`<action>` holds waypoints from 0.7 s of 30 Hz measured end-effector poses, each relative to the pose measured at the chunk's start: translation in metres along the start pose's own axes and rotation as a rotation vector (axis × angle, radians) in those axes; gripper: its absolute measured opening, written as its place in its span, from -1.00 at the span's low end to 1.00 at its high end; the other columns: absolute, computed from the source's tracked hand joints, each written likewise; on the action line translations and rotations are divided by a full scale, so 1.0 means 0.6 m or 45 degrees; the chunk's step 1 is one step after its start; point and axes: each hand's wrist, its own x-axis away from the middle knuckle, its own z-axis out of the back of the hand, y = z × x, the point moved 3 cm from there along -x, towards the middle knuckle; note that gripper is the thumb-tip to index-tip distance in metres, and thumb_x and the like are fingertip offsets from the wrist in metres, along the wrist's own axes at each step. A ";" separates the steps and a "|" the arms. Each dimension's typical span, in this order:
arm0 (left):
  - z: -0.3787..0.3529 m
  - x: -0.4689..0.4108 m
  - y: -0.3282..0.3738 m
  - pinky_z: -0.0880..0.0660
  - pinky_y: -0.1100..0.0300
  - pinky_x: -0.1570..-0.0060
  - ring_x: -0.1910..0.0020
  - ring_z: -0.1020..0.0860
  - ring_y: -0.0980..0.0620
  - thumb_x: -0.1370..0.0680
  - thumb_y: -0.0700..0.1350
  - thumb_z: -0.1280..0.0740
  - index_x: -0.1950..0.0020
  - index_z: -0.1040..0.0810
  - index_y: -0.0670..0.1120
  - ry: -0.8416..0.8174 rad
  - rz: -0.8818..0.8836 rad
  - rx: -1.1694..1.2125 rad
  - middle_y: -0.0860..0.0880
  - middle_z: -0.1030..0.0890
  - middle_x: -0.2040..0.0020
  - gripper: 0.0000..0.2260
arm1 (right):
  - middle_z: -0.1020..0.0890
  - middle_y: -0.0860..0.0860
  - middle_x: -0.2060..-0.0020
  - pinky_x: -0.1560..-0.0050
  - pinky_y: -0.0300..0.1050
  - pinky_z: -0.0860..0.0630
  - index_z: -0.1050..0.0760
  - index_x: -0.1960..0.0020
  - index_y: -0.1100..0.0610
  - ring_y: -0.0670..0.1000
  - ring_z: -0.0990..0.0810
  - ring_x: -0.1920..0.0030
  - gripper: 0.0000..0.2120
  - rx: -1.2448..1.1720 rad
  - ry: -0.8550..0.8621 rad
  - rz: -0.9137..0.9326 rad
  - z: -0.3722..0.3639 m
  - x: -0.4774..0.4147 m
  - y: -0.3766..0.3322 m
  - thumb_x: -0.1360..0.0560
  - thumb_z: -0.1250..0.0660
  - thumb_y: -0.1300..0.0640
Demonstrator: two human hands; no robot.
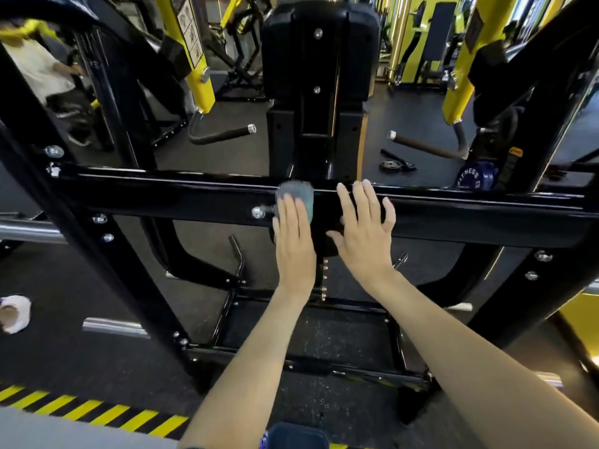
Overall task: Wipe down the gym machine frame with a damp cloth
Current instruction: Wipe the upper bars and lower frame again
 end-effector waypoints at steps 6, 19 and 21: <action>-0.002 -0.042 0.037 0.15 0.03 -0.52 -0.54 0.05 -0.10 -0.55 -0.37 0.00 -0.51 -0.07 -0.29 -0.026 0.081 0.045 -0.31 -0.16 -0.50 -0.50 | -0.33 0.12 -0.37 -0.37 0.06 -0.10 -0.22 -0.47 0.13 0.08 -0.23 -0.43 -0.09 0.012 0.077 0.069 -0.005 -0.006 0.015 -0.29 -0.50 -0.21; -0.012 -0.063 0.043 0.13 0.00 -0.52 -0.53 -0.07 -0.17 -0.49 -0.40 -0.01 -0.51 -0.13 -0.30 0.108 0.115 -0.054 -0.30 -0.20 -0.50 -0.45 | -0.30 0.12 -0.39 -0.37 0.04 -0.08 -0.21 -0.48 0.12 0.08 -0.23 -0.44 -0.17 -0.084 0.138 0.133 -0.020 -0.003 0.026 -0.37 -0.44 -0.20; -0.022 -0.030 0.019 0.11 -0.01 -0.52 -0.53 -0.03 -0.12 -0.46 -0.44 -0.07 -0.50 -0.15 -0.29 0.080 0.096 -0.087 -0.30 -0.22 -0.49 -0.42 | -0.28 0.13 -0.39 -0.37 0.04 -0.09 -0.21 -0.48 0.13 0.09 -0.22 -0.44 -0.18 -0.145 0.099 0.134 -0.019 0.004 0.025 -0.37 -0.44 -0.18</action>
